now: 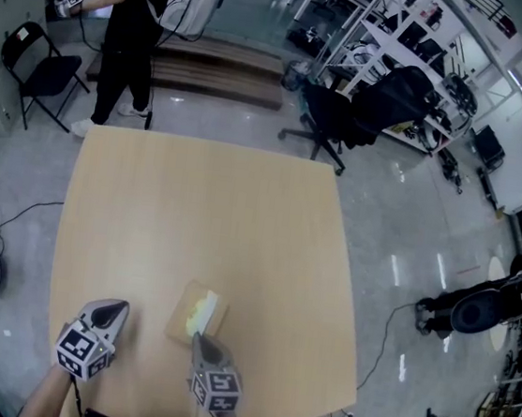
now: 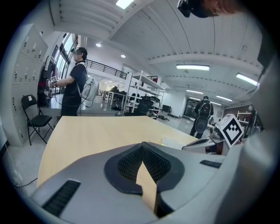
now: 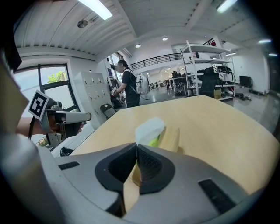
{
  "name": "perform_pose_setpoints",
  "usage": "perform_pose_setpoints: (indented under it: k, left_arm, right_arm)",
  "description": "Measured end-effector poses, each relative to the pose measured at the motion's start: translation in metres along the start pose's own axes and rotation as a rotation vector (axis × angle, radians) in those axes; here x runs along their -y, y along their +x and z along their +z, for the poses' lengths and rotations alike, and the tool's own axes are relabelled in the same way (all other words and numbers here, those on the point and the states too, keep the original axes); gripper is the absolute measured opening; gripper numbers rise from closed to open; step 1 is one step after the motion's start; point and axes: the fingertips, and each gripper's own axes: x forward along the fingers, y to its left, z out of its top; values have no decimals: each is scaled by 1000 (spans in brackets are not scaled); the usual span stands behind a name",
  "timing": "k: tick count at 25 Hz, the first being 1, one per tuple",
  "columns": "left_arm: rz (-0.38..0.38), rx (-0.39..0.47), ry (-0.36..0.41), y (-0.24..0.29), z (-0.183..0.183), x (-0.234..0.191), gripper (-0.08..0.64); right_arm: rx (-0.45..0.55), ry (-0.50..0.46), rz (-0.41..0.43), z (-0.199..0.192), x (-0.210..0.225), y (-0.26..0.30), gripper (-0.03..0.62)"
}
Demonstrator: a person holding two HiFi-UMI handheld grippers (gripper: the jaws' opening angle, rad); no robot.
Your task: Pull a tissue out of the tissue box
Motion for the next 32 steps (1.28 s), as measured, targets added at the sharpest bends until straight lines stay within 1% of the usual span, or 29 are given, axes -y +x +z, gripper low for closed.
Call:
perform_pose_setpoints:
  k: [12, 22, 32]
  left_arm:
    - [22, 17, 4, -11, 12, -4, 8]
    - [35, 65, 19, -15, 26, 4, 8]
    - [43, 112, 33, -31, 41, 13, 8]
  right_arm:
    - [32, -16, -9, 11, -4, -5, 11]
    - [76, -40, -17, 25, 1, -16, 11]
    - [126, -75, -18, 41, -7, -31, 11]
